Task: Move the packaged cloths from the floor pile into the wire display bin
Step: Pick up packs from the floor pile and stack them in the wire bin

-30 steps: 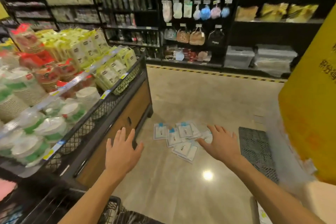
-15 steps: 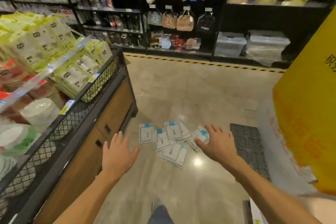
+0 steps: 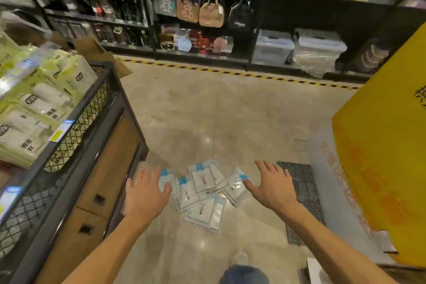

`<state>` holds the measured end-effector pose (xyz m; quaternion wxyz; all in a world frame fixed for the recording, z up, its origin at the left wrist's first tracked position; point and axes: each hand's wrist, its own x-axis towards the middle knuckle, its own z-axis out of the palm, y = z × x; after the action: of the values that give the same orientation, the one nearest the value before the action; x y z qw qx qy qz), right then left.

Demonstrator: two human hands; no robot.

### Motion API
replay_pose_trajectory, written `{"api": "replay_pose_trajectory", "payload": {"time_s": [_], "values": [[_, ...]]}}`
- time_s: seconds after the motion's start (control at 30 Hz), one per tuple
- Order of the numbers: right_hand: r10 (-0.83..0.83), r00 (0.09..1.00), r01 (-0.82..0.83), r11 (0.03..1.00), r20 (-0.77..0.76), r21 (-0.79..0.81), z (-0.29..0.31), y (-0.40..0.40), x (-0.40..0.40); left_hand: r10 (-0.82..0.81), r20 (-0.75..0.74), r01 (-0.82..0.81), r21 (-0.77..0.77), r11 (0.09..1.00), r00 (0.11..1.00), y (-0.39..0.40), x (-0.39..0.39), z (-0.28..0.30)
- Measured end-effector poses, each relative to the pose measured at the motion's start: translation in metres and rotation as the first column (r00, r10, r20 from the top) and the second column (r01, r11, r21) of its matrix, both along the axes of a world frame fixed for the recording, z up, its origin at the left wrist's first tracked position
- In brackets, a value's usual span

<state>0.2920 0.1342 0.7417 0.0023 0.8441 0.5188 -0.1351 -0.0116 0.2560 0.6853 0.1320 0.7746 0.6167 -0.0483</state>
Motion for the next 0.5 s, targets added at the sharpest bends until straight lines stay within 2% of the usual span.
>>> {"api": "replay_pose_trajectory", "payload": {"time_s": [0.3, 0.5], "values": [[0.141, 0.989, -0.145, 0.981, -0.041, -0.127, -0.088, 0.139, 0.062, 0.159, -0.092, -0.167, -0.08, 0.983, 0.983, 0.097, 0.041, -0.063], [0.172, 0.984, -0.179, 0.965, -0.051, -0.192, -0.18, 0.223, 0.08, 0.22, -0.095, -0.231, -0.119, 0.966, 0.971, 0.158, 0.055, -0.147]]}}
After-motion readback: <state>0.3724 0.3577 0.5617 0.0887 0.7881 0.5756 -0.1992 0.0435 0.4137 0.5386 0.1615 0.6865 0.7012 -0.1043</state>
